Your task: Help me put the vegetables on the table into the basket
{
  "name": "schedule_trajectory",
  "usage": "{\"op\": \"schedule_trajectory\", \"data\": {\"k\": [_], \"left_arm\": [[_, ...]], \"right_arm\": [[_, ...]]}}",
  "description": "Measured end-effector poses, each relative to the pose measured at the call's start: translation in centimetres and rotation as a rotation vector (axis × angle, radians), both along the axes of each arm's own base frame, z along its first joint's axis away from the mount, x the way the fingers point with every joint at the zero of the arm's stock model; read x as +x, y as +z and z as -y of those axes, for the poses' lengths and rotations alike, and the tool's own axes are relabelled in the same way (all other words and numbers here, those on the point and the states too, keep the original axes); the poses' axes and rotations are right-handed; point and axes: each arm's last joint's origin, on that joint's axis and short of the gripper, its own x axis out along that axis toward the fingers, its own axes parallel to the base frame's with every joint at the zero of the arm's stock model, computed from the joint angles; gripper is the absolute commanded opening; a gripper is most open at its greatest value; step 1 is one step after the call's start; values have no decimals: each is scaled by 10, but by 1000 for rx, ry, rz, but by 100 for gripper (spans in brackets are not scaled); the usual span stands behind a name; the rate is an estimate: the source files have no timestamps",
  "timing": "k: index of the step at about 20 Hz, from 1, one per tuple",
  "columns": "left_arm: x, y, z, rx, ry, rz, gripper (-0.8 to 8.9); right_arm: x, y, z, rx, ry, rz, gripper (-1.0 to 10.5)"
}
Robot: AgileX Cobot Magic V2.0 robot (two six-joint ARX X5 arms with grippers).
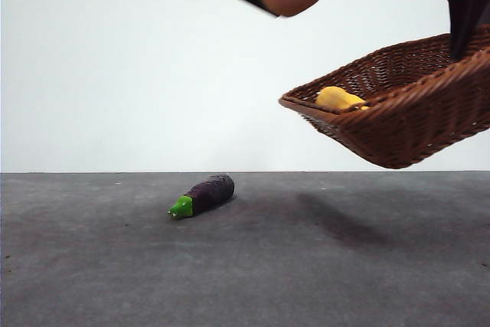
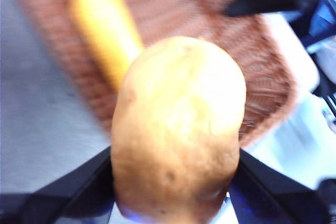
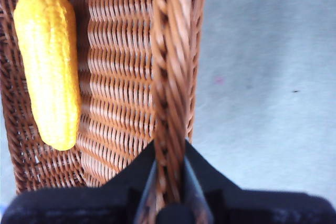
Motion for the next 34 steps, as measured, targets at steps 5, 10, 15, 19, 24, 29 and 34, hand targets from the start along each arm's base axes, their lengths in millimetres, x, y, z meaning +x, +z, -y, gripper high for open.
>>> {"op": "schedule_trajectory", "data": {"k": [5,10,15,19,24,29,34], "left_arm": [[-8,-2,8,16,-24,17,17],[-3,-19,15,98,-17,-5,19],[-11,-30,30,140,-73,-16,181],[-17,-32,32,164,-101,-14,543],[-15,-31,31,179,-108,15,543],[-6,4,20,294,-60,157,542],[20,18,-7,387,51,207,542]], "right_arm": [[-5,0,-33,17,79,0,-16],[-11,2,-62,45,124,16,-17],[-13,2,-71,74,115,14,-17],[-12,2,-71,76,108,11,-16],[-13,2,-71,75,109,9,-16],[-6,1,-42,62,32,-9,-16],[0,0,0,40,-56,-22,-16]]}}
